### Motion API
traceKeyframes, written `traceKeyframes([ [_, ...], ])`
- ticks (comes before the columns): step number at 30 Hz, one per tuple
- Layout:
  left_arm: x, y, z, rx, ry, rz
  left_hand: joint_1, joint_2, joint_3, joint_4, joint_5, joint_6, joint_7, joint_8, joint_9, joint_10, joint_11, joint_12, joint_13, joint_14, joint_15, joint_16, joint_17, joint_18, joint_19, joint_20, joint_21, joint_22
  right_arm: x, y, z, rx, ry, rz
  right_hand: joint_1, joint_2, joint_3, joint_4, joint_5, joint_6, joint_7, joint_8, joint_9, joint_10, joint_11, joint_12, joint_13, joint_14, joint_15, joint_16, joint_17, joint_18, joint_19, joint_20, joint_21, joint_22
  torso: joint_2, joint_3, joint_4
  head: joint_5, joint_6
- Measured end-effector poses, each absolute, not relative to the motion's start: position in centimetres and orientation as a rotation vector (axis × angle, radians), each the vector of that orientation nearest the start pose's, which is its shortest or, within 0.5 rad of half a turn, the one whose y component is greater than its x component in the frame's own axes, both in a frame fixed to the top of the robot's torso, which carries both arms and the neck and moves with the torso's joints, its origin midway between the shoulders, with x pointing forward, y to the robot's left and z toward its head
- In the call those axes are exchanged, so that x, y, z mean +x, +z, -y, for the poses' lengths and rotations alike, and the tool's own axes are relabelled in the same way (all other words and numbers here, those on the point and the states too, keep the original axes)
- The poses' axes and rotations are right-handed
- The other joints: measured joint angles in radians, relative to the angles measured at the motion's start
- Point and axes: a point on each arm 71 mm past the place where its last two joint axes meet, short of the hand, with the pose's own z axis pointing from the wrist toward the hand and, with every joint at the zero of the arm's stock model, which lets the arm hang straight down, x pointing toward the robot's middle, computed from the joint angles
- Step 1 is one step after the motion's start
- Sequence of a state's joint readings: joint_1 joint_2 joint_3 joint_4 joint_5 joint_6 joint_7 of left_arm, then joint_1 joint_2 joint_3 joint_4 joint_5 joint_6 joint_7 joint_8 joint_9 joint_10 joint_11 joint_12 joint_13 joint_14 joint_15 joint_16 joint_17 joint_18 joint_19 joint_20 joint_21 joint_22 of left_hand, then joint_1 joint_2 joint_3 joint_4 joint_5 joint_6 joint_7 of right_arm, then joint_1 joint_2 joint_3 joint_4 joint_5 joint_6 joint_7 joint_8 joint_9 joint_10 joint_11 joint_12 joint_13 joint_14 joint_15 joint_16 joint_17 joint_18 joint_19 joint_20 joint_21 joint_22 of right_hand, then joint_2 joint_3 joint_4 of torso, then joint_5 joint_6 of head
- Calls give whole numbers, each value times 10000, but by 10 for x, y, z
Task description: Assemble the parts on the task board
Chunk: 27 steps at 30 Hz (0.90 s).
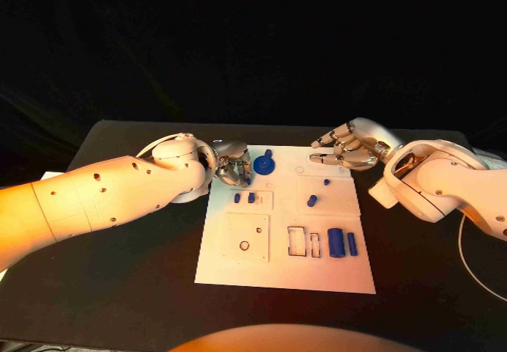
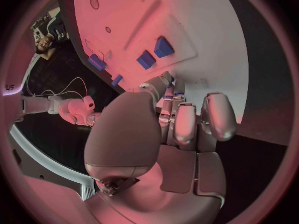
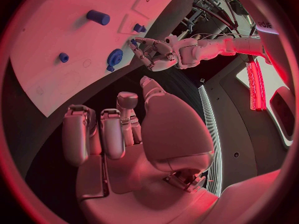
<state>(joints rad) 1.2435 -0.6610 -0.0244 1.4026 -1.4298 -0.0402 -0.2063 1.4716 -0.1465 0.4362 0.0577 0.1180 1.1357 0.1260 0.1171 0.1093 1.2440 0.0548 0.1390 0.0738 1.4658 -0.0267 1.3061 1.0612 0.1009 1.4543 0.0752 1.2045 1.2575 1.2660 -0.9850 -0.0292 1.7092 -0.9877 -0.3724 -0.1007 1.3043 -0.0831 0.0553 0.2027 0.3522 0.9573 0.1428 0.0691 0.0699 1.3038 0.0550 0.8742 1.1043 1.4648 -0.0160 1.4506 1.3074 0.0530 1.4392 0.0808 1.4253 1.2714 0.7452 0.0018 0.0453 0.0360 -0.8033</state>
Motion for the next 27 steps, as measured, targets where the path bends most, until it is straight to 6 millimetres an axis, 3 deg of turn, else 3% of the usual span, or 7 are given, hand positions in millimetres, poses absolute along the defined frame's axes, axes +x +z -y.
traceKeyframes([
  [7, 511, -183, -143, 2368, -5912, -18936, -120, -83, 88, -31, 1, -3, 3, -85, -39, -1, 1, -151, -1, 0, 0, 0, -55, 0, 0, 0, 40, 28, 463, -140, 221, 2901, 8953, -16817, 0, 0, 0, 0, 0, 0, 0, 0, 0, 0, 0, 0, 0, 0, 0, 0, -1, 0, 0, 0, 0, 0, 0, -1, 1, 0, -8],
  [13, 511, -185, -144, 2349, -5822, -19032, -332, -253, 208, -94, 2, -668, 200, -524, -289, -151, 150, -404, -14, -1, 75, 0, -135, 0, 36, 36, 40, 28, 463, -140, 221, 2900, 8955, -16818, 0, 0, 0, 0, 0, 0, 0, 0, 0, 0, 0, 0, 0, 0, 0, 0, -1, 1, 0, 0, 0, 0, 0, 0, -3, 0, -9],
  [20, 511, -186, -145, 2295, -5723, -19096, -471, -392, 292, -124, 2, -1381, 267, -561, -456, -221, 219, -590, -23, 34, 110, 0, -212, 1, 14, 59, 39, 27, 464, -140, 223, 2928, 8904, -16815, 48, 49, -28, -28, 0, 0, 0, 0, 0, -60, -39, -154, -116, 0, 0, -39, 5, 0, 0, 0, -31, -46, -3, 1, -3, -6, -10],
  [27, 510, -185, -150, 2212, -5638, -19103, -514, -435, 334, -167, 2, -1536, 288, -561, -456, -365, 289, -697, -45, -3, 147, 0, -271, 1, -1, 73, -11, 26, 467, -142, 232, 2935, 8522, -16884, 513, 233, 82, -191, -271, 81, -77, 0, 4, -1512, 32, -3278, -2390, 0, 0, -197, 6, 0, -111, 0, -253, -368, -8, 0, -3, -18, 6],
])
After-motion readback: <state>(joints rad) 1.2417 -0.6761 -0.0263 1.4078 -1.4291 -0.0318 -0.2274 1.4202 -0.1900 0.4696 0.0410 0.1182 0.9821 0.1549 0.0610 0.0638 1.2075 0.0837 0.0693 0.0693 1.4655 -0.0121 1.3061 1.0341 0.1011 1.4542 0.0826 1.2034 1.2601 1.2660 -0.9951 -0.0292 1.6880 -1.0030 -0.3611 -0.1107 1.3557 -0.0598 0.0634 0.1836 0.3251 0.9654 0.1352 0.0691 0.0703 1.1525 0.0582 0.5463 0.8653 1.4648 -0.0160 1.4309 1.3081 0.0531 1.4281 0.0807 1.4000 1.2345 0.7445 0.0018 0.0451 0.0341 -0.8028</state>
